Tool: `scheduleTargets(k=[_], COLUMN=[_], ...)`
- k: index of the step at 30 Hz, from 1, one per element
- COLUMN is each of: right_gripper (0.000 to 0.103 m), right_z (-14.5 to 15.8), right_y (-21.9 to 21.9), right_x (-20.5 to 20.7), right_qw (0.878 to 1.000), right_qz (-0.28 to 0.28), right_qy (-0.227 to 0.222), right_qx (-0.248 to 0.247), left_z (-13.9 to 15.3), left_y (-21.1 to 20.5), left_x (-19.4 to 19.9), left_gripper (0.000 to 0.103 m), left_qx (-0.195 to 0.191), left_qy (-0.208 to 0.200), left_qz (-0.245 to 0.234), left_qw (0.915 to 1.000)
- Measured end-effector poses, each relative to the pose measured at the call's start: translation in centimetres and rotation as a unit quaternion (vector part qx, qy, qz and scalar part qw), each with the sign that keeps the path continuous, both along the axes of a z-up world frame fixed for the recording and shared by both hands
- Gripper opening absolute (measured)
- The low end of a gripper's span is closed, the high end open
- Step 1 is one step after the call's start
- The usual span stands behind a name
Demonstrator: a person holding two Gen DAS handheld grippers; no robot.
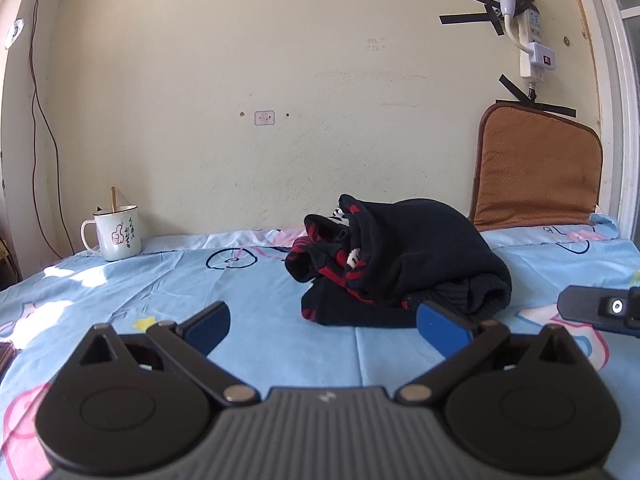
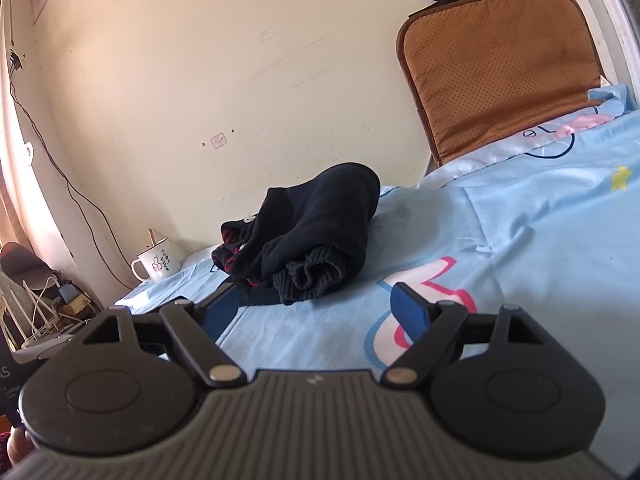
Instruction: Fold small clothes
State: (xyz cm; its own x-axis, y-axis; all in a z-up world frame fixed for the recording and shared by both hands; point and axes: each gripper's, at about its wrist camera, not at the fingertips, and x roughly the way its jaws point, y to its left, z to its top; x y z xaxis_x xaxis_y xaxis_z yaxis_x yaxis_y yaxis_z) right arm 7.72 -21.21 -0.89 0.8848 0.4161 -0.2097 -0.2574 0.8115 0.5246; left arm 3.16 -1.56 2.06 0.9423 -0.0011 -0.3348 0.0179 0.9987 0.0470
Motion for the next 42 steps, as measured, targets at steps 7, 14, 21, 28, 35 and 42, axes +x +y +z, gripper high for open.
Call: scheduleTargets(k=[7, 14, 21, 28, 35, 42], right_gripper=[0.085, 0.085, 0.085, 0.085, 0.085, 0.085], right_z=[-0.02, -0.04, -0.04, -0.01, 0.02, 0.02], right_y=[-0.01, -0.07, 0.08, 0.11, 0.08, 0.25], right_x=[0.05, 0.08, 0.02, -0.01, -0.05, -0.12], right_qw=[1.0, 1.0, 1.0, 1.0, 1.0, 1.0], right_qz=[-0.001, 0.0, 0.002, 0.001, 0.002, 0.0], right_qy=[0.0, 0.0, -0.001, -0.002, -0.001, -0.001], right_qx=[0.0, 0.0, -0.005, -0.005, -0.006, -0.006], left_z=[-0.04, -0.03, -0.03, -0.03, -0.02, -0.03], left_y=[0.03, 0.04, 0.06, 0.11, 0.13, 0.13], left_x=[0.08, 0.06, 0.1, 0.1, 0.13, 0.14], left_gripper=[0.103, 0.103, 0.103, 0.103, 0.103, 0.103], left_qx=[-0.001, -0.001, -0.001, -0.001, -0.001, -0.001], left_qy=[0.002, 0.002, 0.002, 0.0, 0.002, 0.002], left_qz=[-0.001, -0.001, -0.001, -0.002, -0.002, -0.001], left_qw=[1.0, 1.0, 1.0, 1.0, 1.0, 1.0])
